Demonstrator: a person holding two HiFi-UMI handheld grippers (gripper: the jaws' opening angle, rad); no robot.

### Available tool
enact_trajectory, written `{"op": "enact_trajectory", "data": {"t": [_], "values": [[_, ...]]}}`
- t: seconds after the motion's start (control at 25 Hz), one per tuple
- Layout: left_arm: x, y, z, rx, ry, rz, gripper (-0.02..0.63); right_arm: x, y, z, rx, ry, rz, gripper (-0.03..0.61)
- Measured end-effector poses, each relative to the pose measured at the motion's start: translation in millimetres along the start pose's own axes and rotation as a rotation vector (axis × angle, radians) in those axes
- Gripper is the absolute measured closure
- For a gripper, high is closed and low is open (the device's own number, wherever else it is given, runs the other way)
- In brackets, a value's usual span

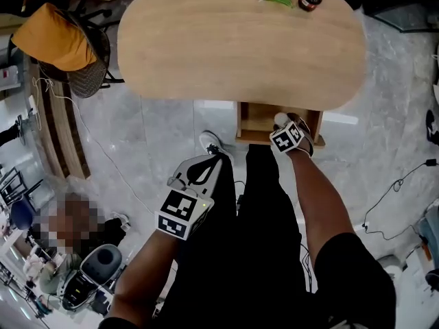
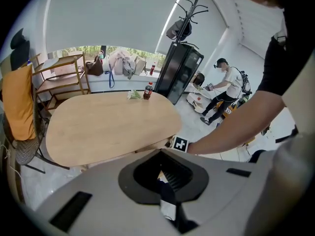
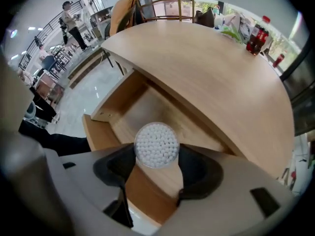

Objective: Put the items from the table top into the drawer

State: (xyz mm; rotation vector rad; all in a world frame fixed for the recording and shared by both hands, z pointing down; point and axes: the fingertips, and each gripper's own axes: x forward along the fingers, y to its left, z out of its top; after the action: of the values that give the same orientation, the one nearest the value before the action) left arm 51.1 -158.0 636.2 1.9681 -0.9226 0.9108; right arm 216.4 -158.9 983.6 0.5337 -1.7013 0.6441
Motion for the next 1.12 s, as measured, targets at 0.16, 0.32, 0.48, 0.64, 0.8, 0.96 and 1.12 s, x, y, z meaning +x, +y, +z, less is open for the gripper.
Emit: {"op": "enact_trajectory", "data": {"t": [0.16, 0.32, 0.48, 0.64, 0.8, 0.96, 1.12], "values": [[10, 1, -12, -0.008, 0.03, -0.005, 0.612, 13, -9, 15, -0.02, -0.041, -0.009, 0.316], [15, 0, -12, -0.012, 0.03, -0.012, 0.612, 24, 0, 12, -0.033, -0.01, 0.041, 0.312], [12, -3, -6, 0.005, 0.017, -0.013, 0.612, 17, 7, 1, -0.027, 0.012, 0.051, 0.31], [-1, -9, 6, 0.014, -0.012, 0.0, 0.612, -4, 11, -15, -0.014, 0.04, 0.067, 0.31], [-20, -17, 26, 0.005, -0.075, 0.008, 0.612, -36, 12, -20, -0.066, 0.063, 0.104, 0.311], [-44, -27, 49, 0.014, -0.141, -0.001, 0.612, -76, 15, -8, -0.159, 0.03, 0.116, 0.311], [-70, -38, 62, 0.058, -0.182, -0.009, 0.612, -131, 28, 16, -0.113, -0.09, 0.111, 0.452]]}}
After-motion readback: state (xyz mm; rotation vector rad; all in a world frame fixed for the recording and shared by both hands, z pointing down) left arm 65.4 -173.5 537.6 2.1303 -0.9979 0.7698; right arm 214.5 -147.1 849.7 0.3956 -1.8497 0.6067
